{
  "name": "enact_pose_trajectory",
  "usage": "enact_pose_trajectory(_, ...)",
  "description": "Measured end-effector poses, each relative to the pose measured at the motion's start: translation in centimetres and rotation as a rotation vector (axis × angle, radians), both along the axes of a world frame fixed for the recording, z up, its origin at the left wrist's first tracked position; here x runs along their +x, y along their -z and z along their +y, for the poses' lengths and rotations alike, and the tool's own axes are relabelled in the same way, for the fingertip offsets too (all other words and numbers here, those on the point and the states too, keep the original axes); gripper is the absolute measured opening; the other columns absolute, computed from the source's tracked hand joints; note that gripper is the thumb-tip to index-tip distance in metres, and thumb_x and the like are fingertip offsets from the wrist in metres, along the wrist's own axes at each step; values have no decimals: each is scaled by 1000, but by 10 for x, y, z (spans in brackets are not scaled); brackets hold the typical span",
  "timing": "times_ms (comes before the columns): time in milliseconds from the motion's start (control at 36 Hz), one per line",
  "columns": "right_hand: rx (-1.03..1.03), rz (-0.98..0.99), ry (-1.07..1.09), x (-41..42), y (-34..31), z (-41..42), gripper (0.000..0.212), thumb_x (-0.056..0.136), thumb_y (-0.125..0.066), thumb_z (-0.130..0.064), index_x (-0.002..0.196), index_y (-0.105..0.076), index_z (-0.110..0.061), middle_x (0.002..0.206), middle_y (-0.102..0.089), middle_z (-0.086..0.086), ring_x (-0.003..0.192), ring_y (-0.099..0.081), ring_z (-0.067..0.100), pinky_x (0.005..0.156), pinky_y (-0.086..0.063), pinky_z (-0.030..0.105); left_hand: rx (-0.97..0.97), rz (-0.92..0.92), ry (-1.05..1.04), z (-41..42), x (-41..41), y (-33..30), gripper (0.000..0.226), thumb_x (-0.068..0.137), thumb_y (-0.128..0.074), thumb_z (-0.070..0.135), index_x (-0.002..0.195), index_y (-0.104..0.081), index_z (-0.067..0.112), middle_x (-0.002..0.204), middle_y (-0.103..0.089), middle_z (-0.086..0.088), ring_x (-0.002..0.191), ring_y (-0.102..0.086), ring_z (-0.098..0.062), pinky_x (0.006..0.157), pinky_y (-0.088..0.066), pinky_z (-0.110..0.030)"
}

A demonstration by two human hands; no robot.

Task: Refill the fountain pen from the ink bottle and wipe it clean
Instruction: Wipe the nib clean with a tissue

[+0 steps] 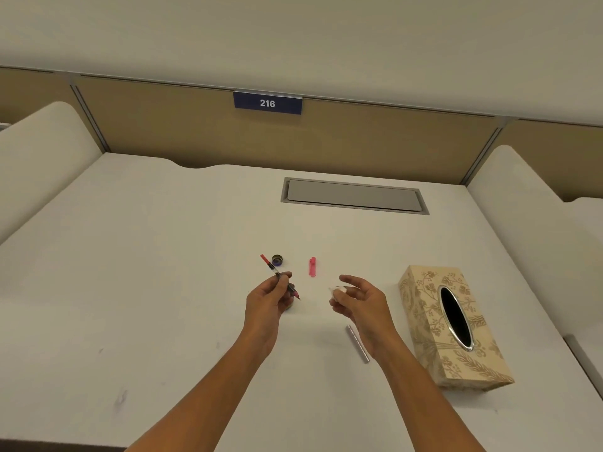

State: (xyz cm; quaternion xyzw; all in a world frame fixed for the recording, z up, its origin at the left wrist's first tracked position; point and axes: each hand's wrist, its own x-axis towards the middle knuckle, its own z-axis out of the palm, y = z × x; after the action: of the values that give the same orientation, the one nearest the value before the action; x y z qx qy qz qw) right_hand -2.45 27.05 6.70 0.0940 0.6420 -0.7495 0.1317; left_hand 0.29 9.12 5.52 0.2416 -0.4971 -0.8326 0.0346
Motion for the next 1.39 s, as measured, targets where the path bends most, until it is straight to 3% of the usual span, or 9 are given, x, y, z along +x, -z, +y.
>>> enact_pose_trajectory(278,15,-42,11,9,-1,4,22,82,-75,-1,104,-71,-3,73,-68,6,69,-60,23,87,-55,42,-15,-37,-6,-1,0,0,21,97,-56,16,108,-71,5,72,-54,-3,68,-47,-16,81,-47,-34)
enact_pose_trajectory(639,68,-61,-25,12,7,6,20,81,-77,-3,100,-76,-8,71,-65,4,69,-60,23,81,-57,35,5,-70,-3,-3,2,3,19,96,-58,17,105,-73,9,94,-60,-8,78,-49,-19,80,-52,-30)
enact_pose_trajectory(750,97,-49,-46,12,7,4,22,80,-78,-5,102,-76,-10,76,-66,7,70,-64,22,80,-57,33,-10,-82,8,-2,1,5,20,97,-56,19,101,-74,9,101,-66,-11,93,-59,-22,90,-53,-35)
enact_pose_trajectory(833,114,-48,-54,10,7,0,27,79,-80,-8,105,-73,-12,87,-75,11,74,-68,20,78,-57,31,7,-90,18,-1,2,7,22,96,-57,19,97,-74,5,98,-68,-15,94,-62,-25,94,-53,-38)
enact_pose_trajectory(1056,150,-29,-86,5,2,-11,26,76,-83,-11,101,-76,-12,89,-77,11,78,-71,21,85,-60,36,24,-73,126,1,5,7,25,99,-49,11,93,-69,-3,98,-67,-17,99,-63,-28,85,-52,-34)
enact_pose_trajectory(1194,241,-8,-87,3,2,-19,23,82,-78,-14,104,-76,-19,93,-76,-2,82,-74,17,78,-60,25,-31,-30,217,4,8,1,28,101,-45,12,99,-68,-3,115,-71,-10,102,-66,-28,81,-51,-35)
enact_pose_trajectory(1389,209,0,-126,0,2,-24,25,81,-79,-12,104,-72,-14,91,-77,6,86,-74,21,80,-60,29,22,-12,255,8,13,-5,29,101,-44,10,92,-70,5,118,-70,-7,104,-67,-28,83,-51,-32)
